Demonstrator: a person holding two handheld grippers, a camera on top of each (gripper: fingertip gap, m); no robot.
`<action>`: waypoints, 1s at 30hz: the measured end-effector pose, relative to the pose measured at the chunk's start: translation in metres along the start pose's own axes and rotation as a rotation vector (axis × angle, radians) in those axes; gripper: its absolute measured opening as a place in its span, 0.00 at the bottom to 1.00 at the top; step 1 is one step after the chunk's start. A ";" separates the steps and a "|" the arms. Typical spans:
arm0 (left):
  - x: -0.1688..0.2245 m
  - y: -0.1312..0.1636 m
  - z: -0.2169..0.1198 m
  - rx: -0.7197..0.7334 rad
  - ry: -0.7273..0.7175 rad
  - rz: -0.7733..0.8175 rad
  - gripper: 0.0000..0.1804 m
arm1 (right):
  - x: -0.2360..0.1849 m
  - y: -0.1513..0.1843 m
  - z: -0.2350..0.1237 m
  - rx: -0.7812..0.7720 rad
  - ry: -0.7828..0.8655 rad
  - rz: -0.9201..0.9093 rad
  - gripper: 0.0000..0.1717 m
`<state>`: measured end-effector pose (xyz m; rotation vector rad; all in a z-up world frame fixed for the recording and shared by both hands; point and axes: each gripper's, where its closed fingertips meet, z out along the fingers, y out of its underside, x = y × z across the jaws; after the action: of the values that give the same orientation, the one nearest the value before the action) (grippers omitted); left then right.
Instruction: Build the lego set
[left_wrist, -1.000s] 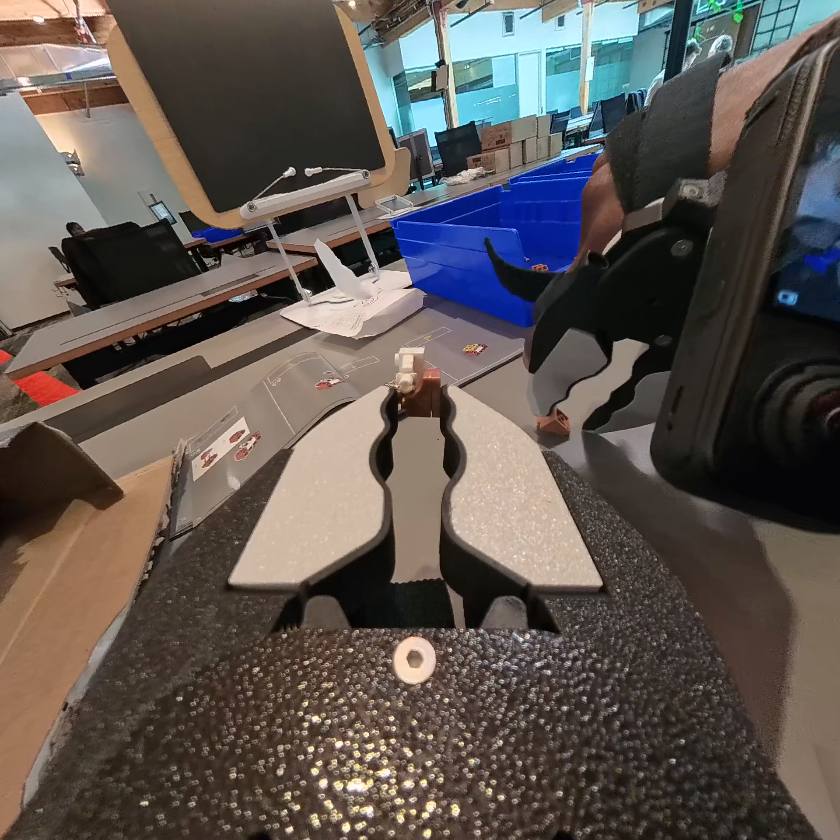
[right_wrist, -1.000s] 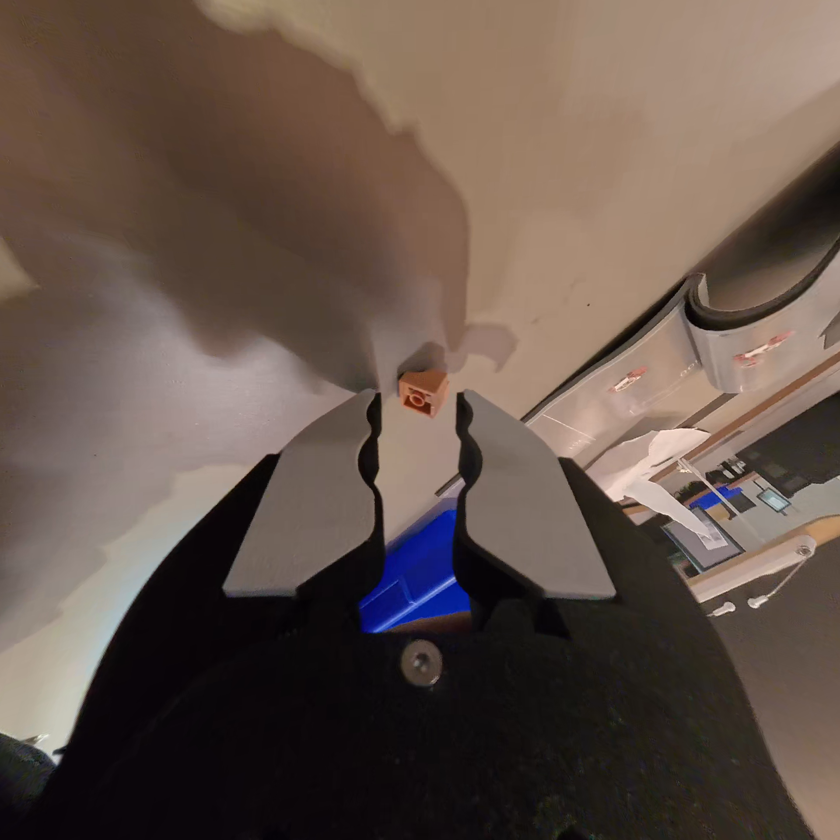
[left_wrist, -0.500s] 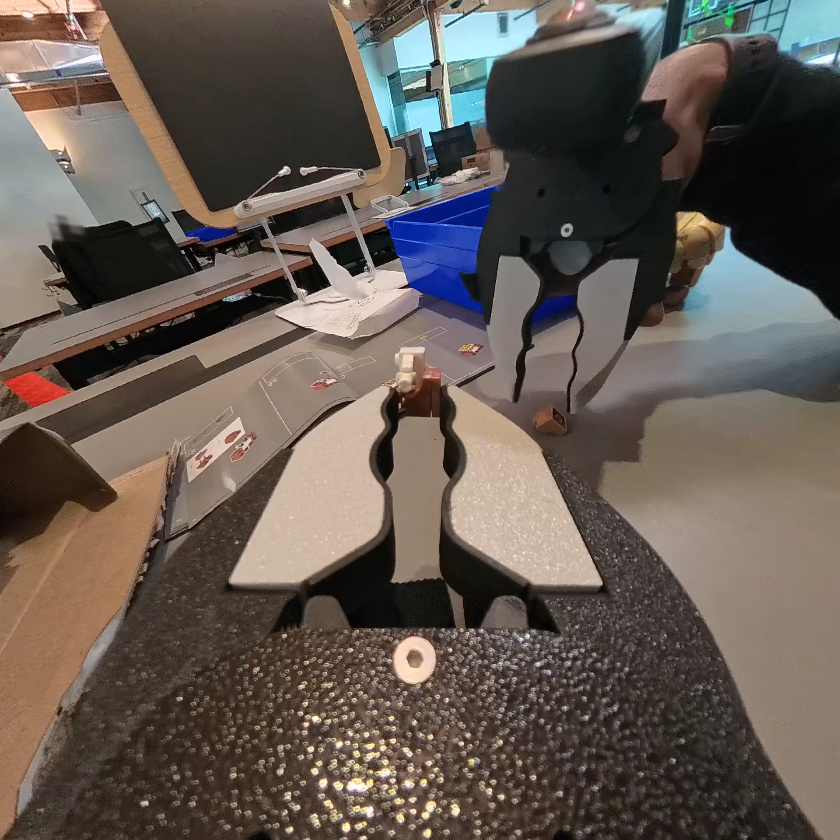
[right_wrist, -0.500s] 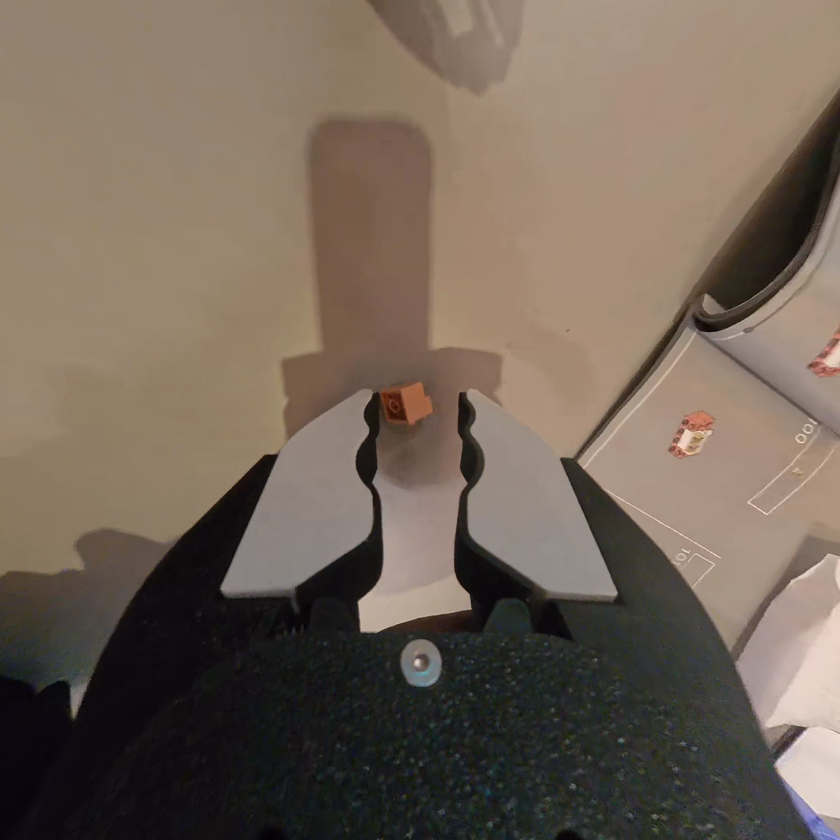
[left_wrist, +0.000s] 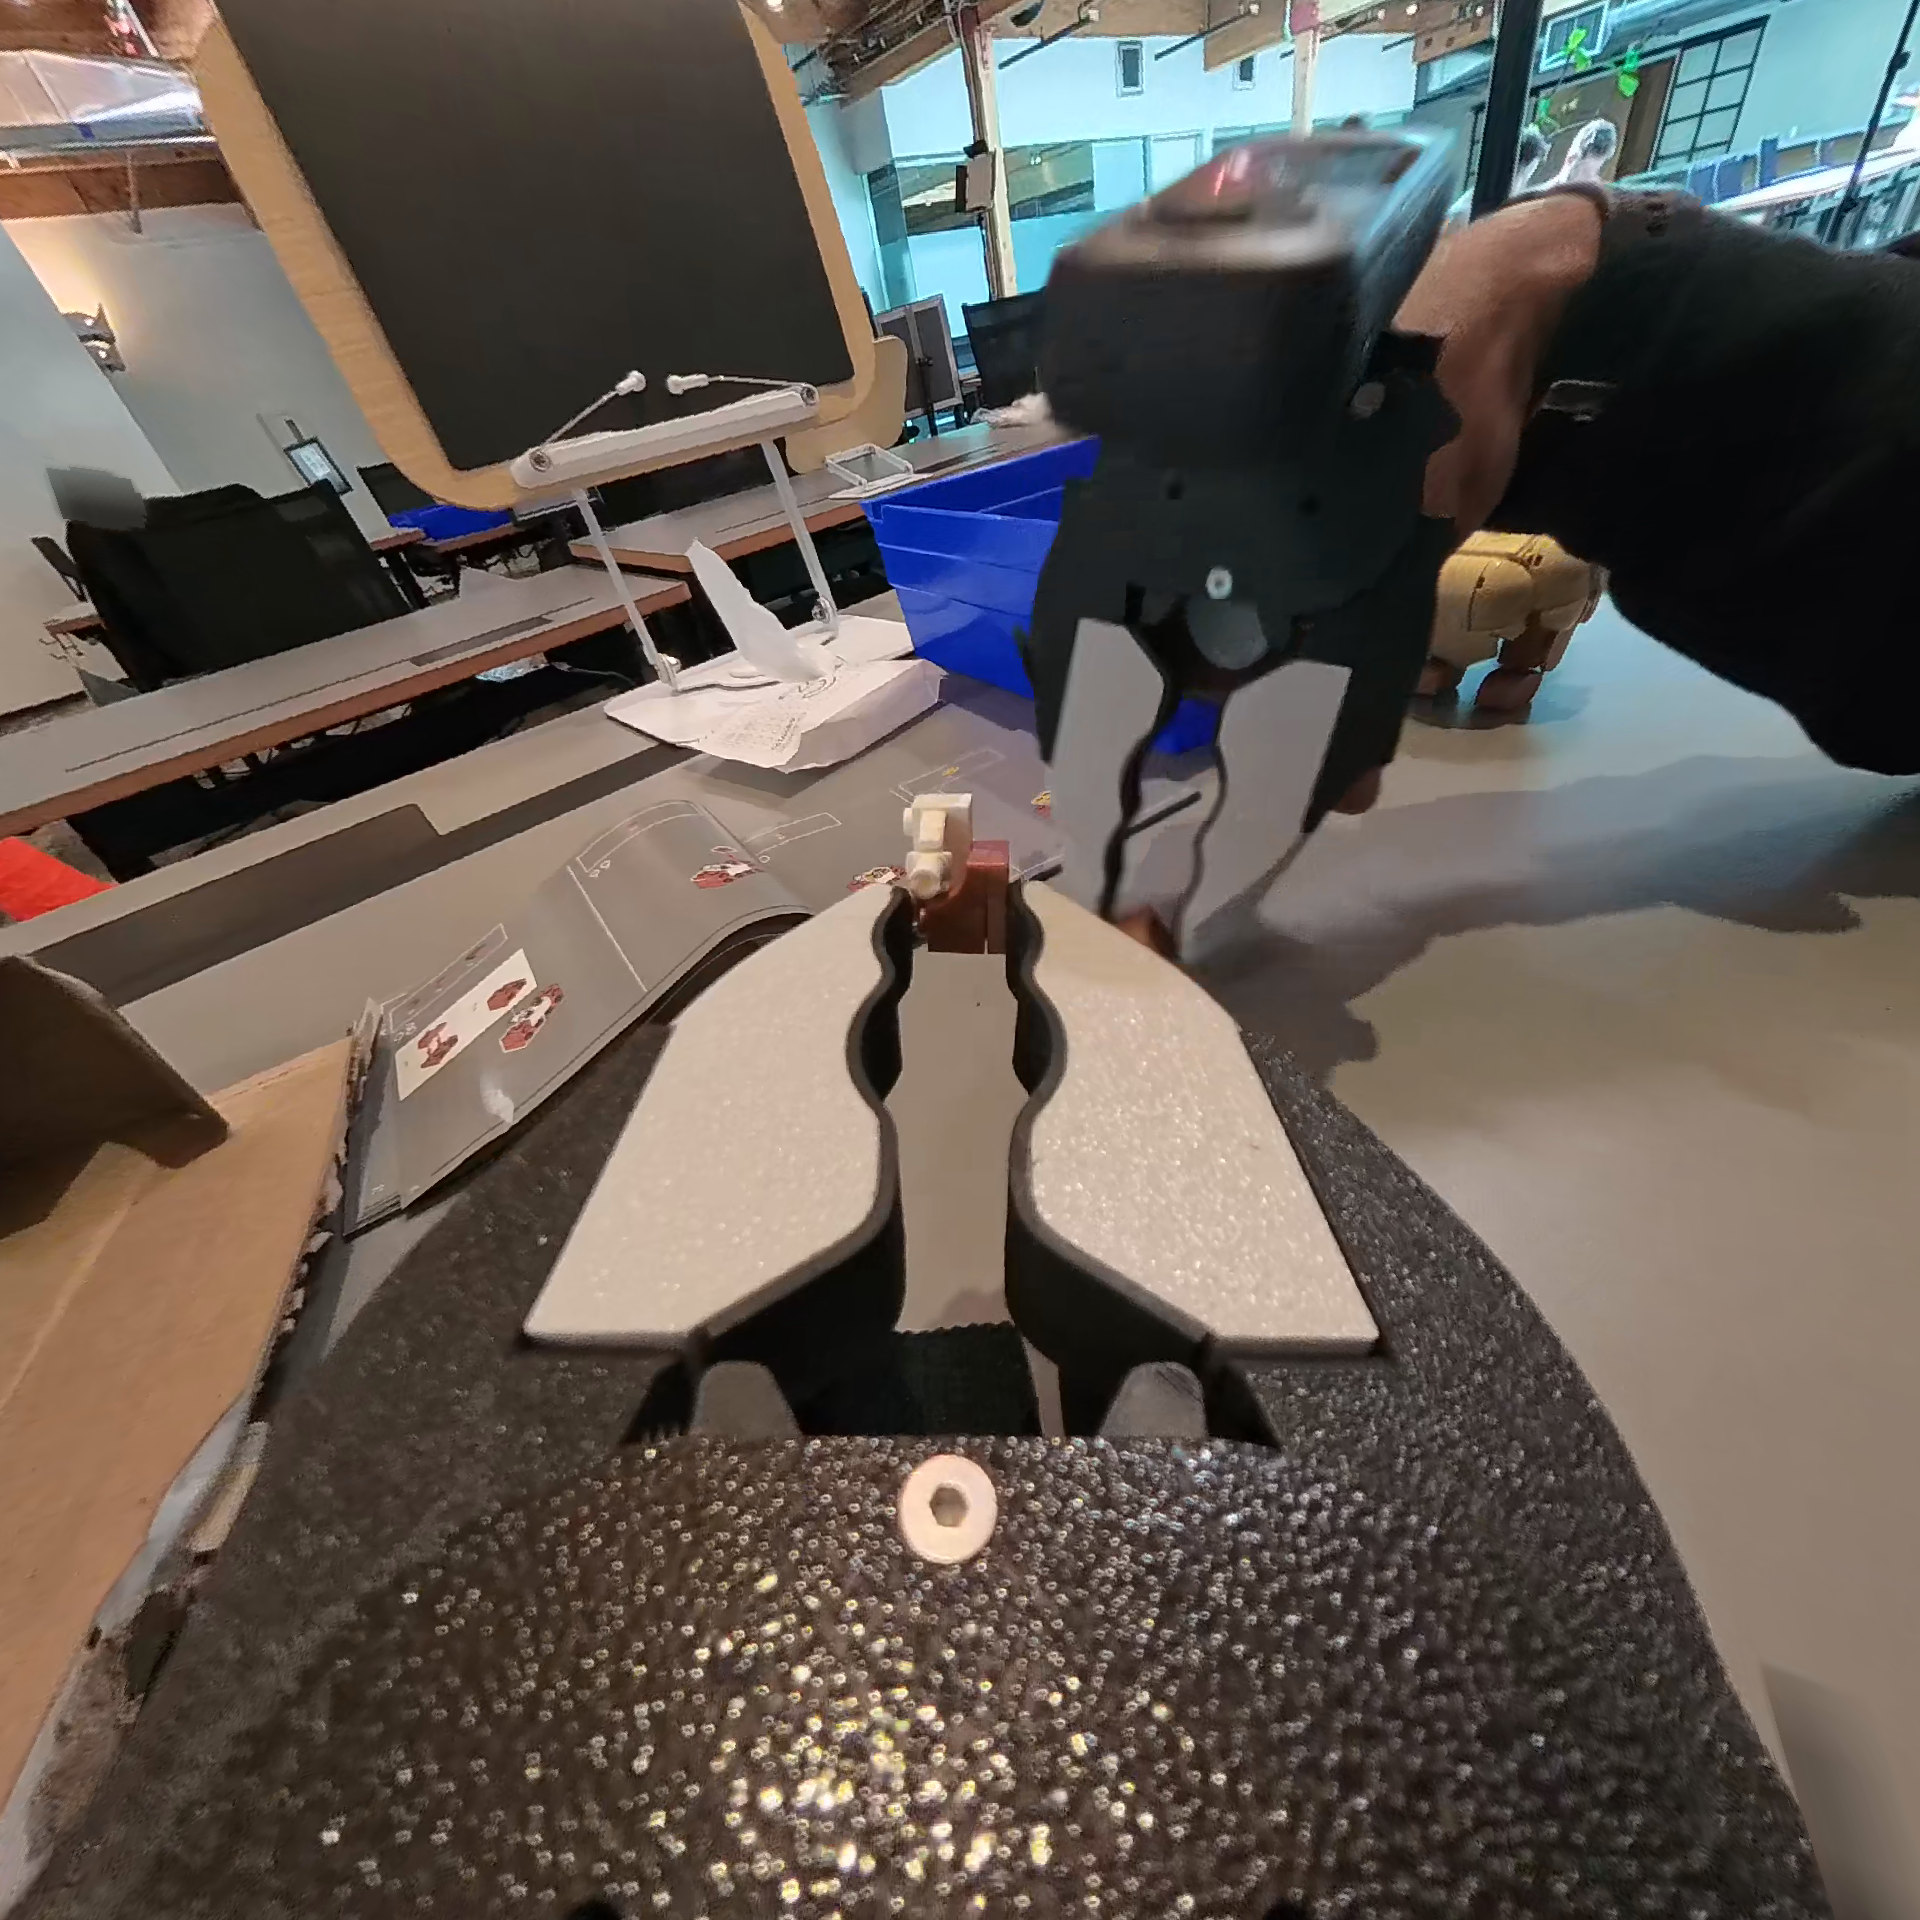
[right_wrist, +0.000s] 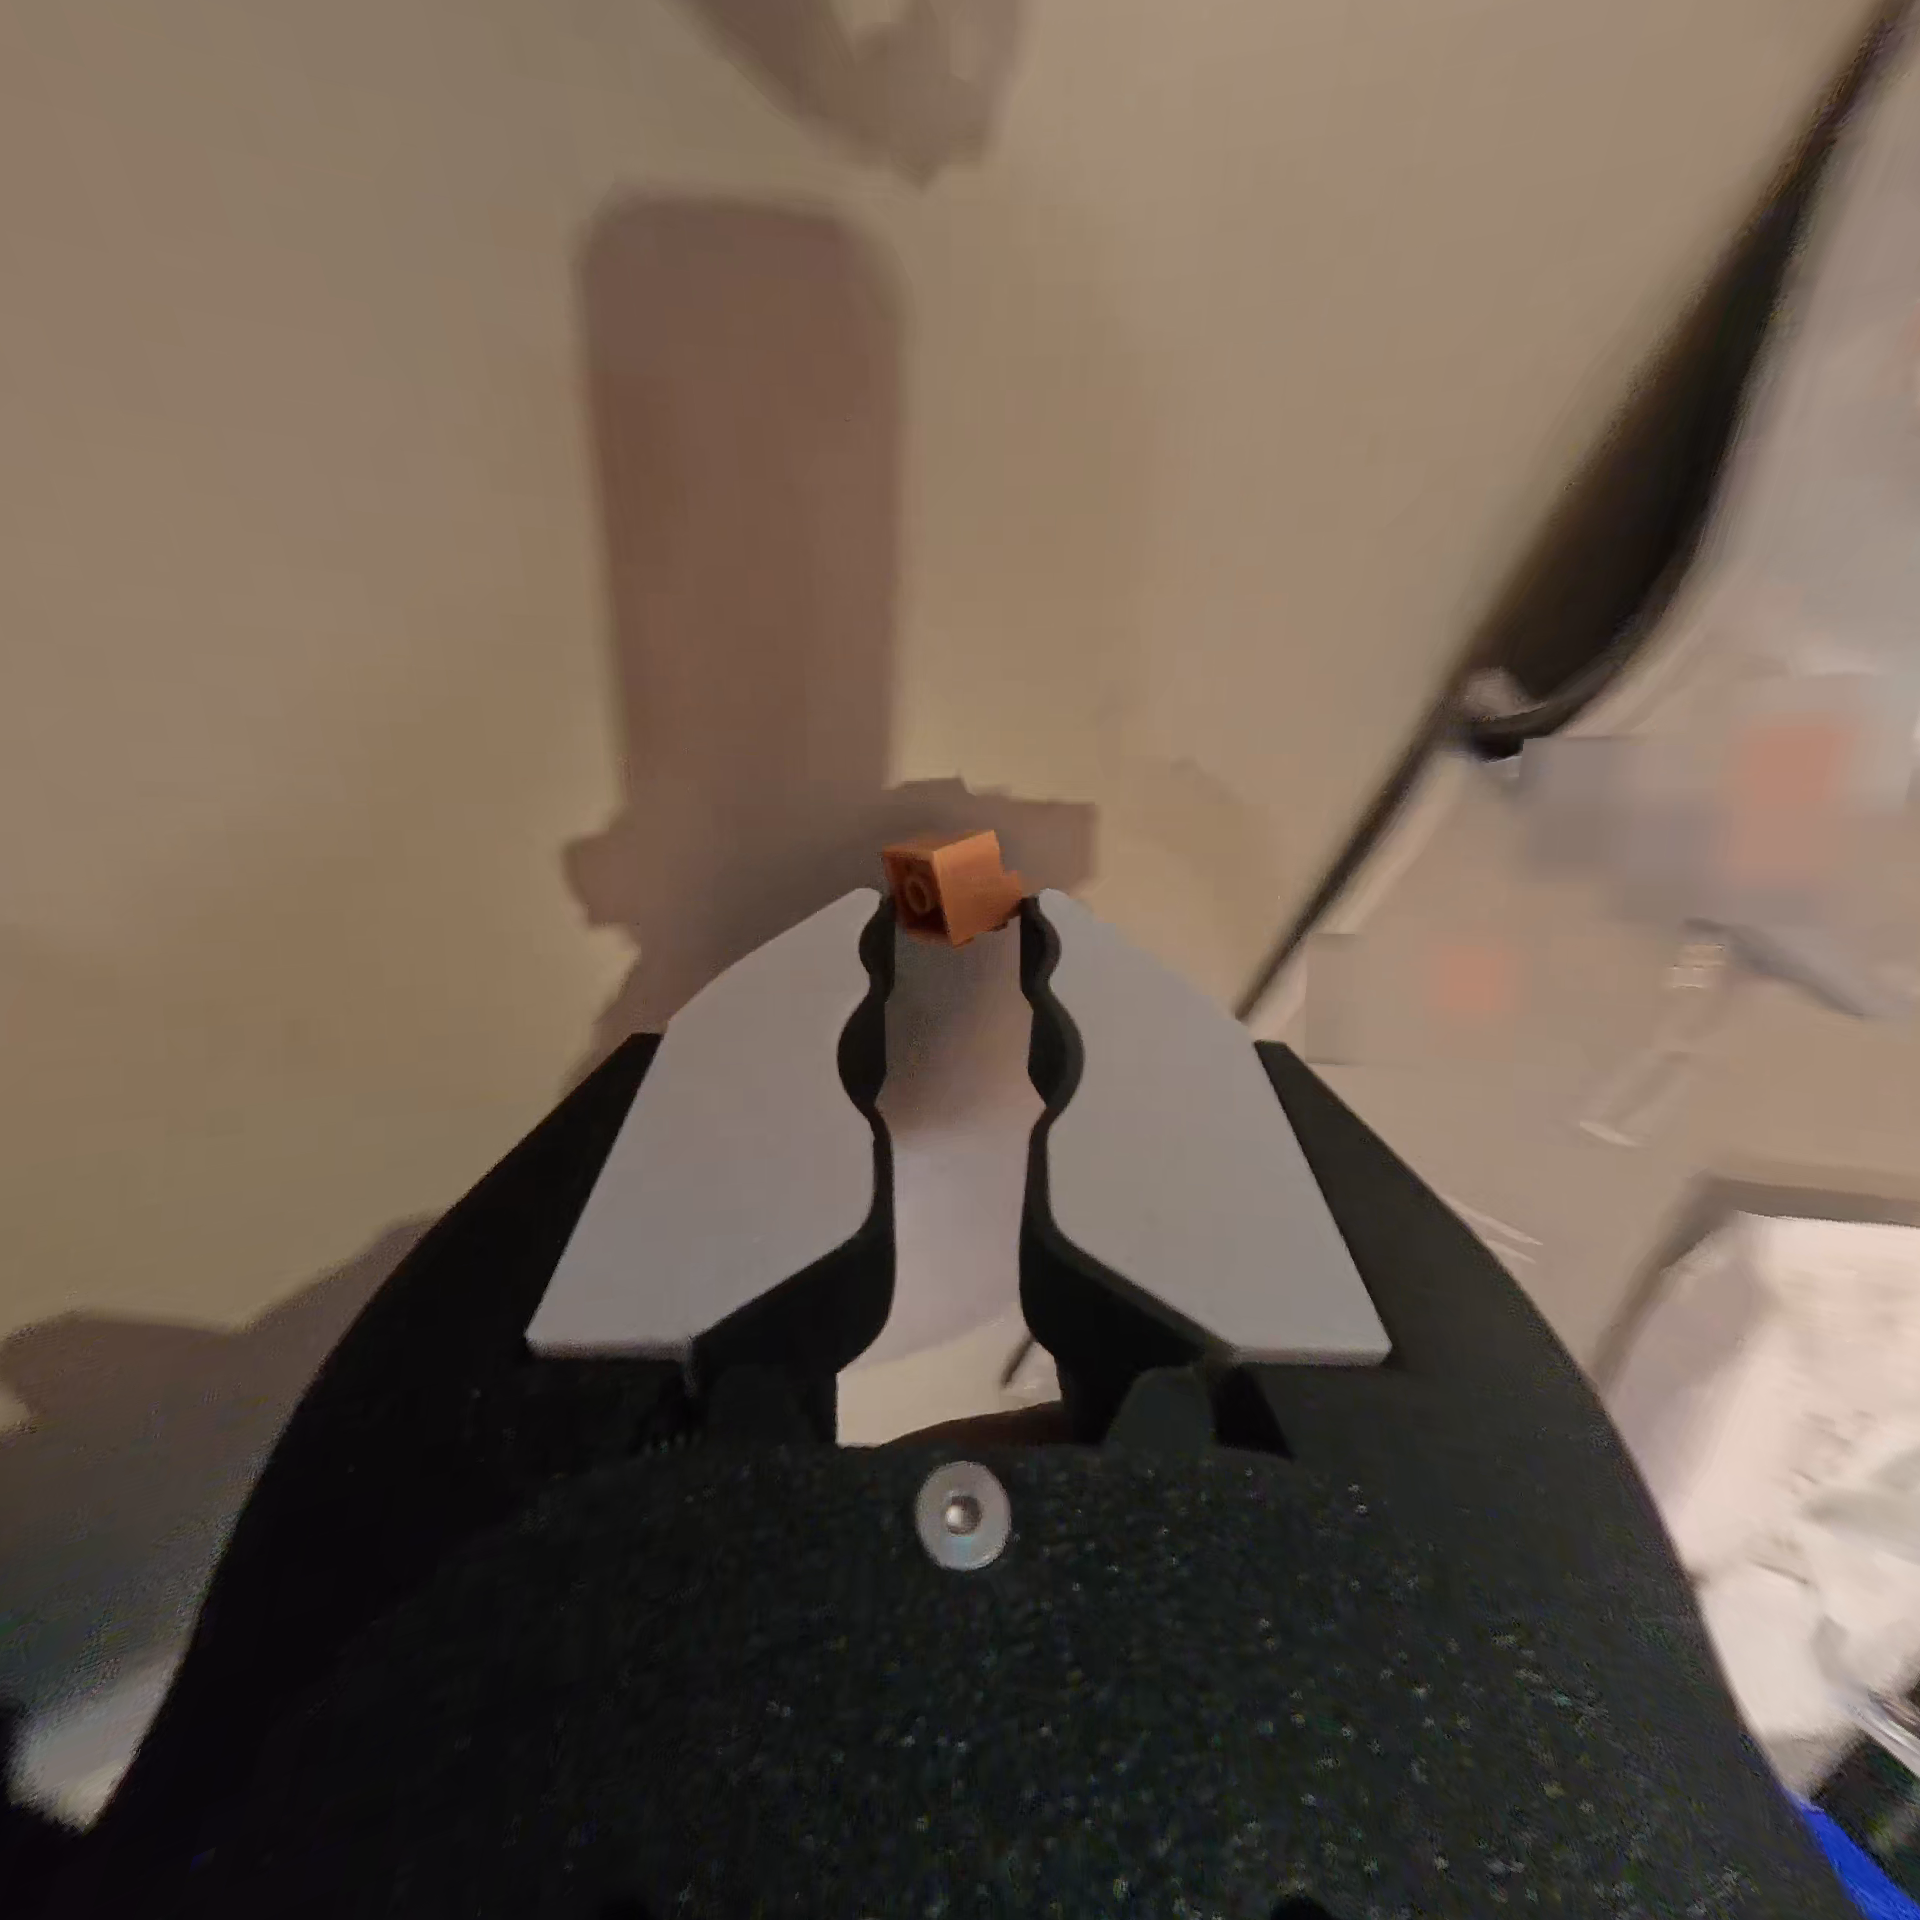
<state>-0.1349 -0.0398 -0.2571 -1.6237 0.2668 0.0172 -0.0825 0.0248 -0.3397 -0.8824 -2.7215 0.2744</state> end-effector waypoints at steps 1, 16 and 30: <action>-0.001 0.000 0.000 0.003 0.002 -0.015 0.09 | 0.012 -0.011 -0.008 0.045 0.083 -0.003 0.13; -0.003 -0.005 -0.004 0.040 0.035 -0.139 0.09 | 0.024 -0.109 -0.078 0.276 0.382 -0.063 0.13; -0.002 -0.005 -0.004 0.042 0.041 -0.138 0.09 | 0.023 -0.113 -0.074 0.251 0.410 -0.075 0.13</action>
<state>-0.1368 -0.0434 -0.2511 -1.5986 0.1846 -0.1267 -0.1391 -0.0443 -0.2363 -0.6783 -2.2761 0.3649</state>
